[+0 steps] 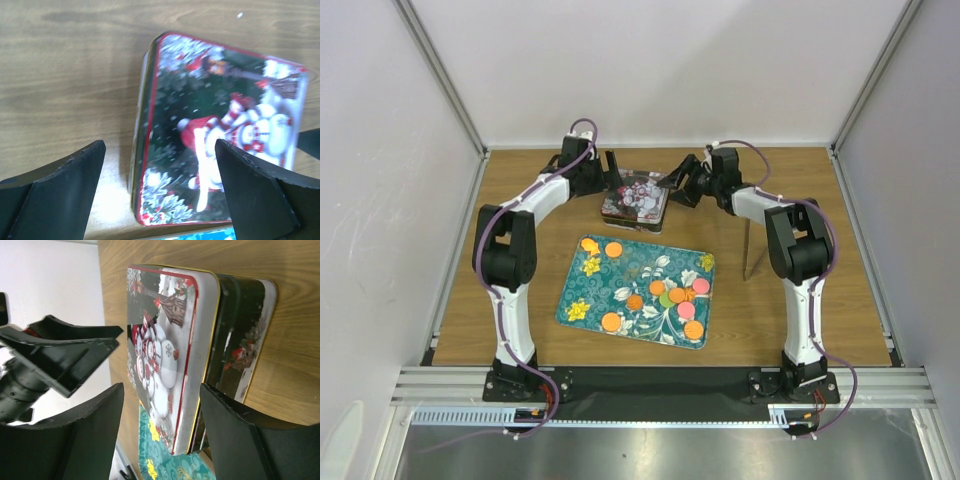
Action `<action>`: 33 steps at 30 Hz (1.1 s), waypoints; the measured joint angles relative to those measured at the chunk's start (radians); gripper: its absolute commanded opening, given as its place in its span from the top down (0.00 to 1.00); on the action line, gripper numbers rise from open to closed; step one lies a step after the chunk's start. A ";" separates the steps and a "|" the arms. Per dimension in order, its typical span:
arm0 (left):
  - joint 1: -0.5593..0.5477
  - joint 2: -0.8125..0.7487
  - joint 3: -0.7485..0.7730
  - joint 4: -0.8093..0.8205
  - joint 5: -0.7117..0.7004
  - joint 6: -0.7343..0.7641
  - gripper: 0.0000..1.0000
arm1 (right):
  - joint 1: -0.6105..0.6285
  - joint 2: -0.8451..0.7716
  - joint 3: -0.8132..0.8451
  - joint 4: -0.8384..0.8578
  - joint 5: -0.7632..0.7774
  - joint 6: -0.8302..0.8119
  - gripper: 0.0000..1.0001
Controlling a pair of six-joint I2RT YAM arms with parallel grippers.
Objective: Pack the cookies
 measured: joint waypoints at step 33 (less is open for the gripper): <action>-0.014 0.117 0.124 -0.026 0.137 -0.005 0.03 | 0.074 0.018 0.141 -0.322 0.193 -0.201 0.30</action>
